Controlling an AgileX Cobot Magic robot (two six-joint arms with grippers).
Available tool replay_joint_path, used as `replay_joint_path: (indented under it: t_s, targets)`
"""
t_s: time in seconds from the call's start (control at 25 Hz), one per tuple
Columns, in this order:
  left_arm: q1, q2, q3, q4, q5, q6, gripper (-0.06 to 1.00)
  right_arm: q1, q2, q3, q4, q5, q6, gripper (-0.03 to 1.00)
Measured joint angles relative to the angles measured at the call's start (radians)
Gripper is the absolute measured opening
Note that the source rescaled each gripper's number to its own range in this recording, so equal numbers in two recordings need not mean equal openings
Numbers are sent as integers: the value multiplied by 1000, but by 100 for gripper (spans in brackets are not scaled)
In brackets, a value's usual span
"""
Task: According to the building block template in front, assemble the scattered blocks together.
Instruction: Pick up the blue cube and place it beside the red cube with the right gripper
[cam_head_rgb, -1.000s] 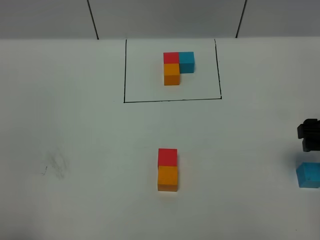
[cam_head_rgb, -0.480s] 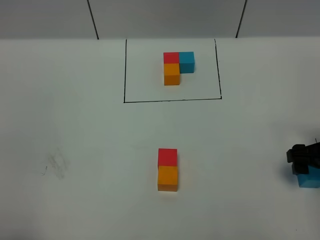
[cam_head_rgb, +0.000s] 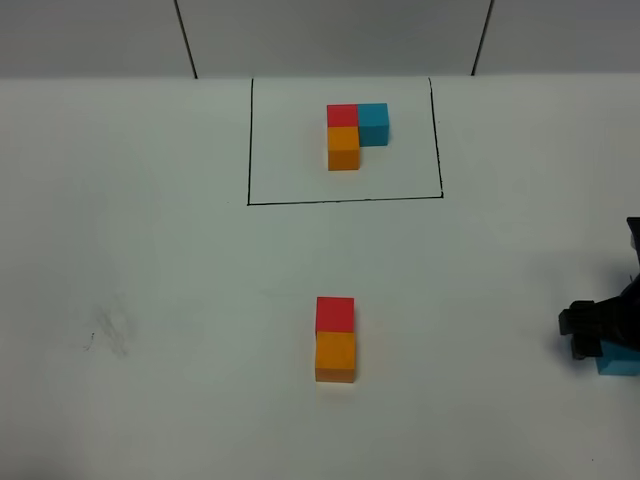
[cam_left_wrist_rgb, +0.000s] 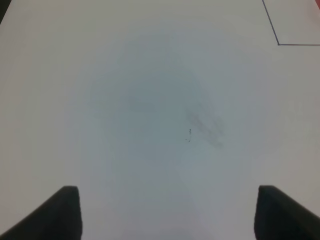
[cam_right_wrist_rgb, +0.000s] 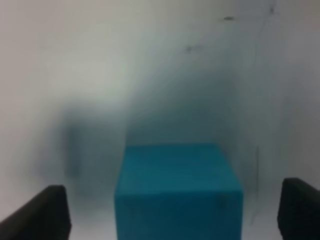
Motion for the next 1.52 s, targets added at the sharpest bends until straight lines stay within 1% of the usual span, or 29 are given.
replay_joint_path:
  t_s: [0.04,0.08,0.16,0.2,0.24,0.36,0.44,0.52,0.6,0.68,0.84,0.92,1.0,1.16,1.32,1.52]
  targets:
    - [0,0,0,0,0,0,59,0,7,0,1,-3,-3,72]
    - [0,0,0,0,0,0,59,0,13,0,3,-5,-5,66]
    - [0,0,0,0,0,0,59,0,18,0,5,-15,-7,47]
    - [0,0,0,0,0,0,59,0,18,0,5,-20,-7,33]
    - [0,0,0,0,0,0,59,0,18,-1,5,-23,-7,25]
    - [0,0,0,0,0,0,59,0,0,-7,3,-22,-19,26]
    - [0,0,0,0,0,0,59,0,-37,-23,4,-3,-46,26]
    - [0,0,0,0,0,0,59,13,-71,-44,13,26,-121,26]
    - [0,0,0,0,0,0,59,48,-86,-67,42,64,-262,26]
    - [0,0,0,0,0,0,59,96,-87,-92,80,93,-479,26]
    - [0,0,0,0,0,0,59,214,-68,-142,188,113,-930,26]
    - [0,0,0,0,0,0,59,267,-39,-169,227,119,-1087,26]
    - [0,0,0,0,0,0,59,317,8,-206,242,127,-1186,26]
    - [0,0,0,0,0,0,59,396,115,-305,242,180,-1233,26]
    - [0,0,0,0,0,0,59,462,212,-442,216,262,-1236,26]
    - [0,0,0,0,0,0,59,516,304,-583,163,353,-1234,26]
